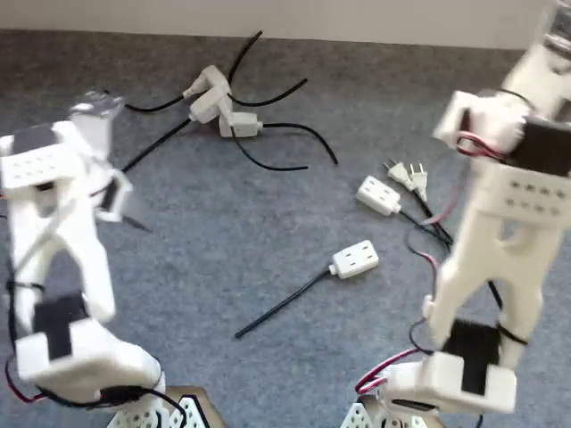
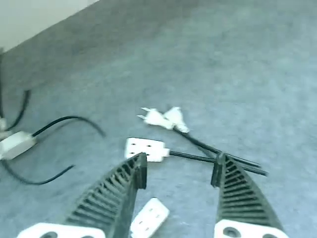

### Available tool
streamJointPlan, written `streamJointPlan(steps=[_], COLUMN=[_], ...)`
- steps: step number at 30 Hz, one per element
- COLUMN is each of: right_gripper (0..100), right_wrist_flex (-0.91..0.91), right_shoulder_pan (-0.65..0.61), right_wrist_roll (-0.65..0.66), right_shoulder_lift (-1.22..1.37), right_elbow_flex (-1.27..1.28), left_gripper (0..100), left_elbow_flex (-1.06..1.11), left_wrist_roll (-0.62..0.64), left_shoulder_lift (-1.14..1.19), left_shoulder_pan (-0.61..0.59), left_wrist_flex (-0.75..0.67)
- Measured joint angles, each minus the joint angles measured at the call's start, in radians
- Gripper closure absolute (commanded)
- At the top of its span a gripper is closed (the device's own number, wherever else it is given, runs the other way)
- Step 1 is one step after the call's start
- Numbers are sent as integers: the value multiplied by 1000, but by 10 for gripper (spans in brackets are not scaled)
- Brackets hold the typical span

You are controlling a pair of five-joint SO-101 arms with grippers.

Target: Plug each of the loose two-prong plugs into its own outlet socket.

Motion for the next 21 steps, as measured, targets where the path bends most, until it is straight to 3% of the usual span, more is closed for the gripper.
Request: streamJointPlan(steps=[7, 12, 17, 21], right_gripper=[781, 781, 781, 781], right_wrist_flex=[0, 0, -6, -18], right_shoulder_pan=[287, 499, 624, 675], right_wrist_roll=[120, 132, 166, 216], right_shoulder_lift=[-123, -193, -215, -215], right_elbow_flex=[186, 348, 502, 580], left_gripper=[659, 659, 659, 659], left_elbow_flex=[164, 235, 239, 169], left_wrist_roll=[6, 5, 6, 11], left_shoulder_lift=[-301, -347, -224, -37], left_shoulder_pan=[433, 729, 876, 947], left_wrist_flex=[-6, -170, -345, -399])
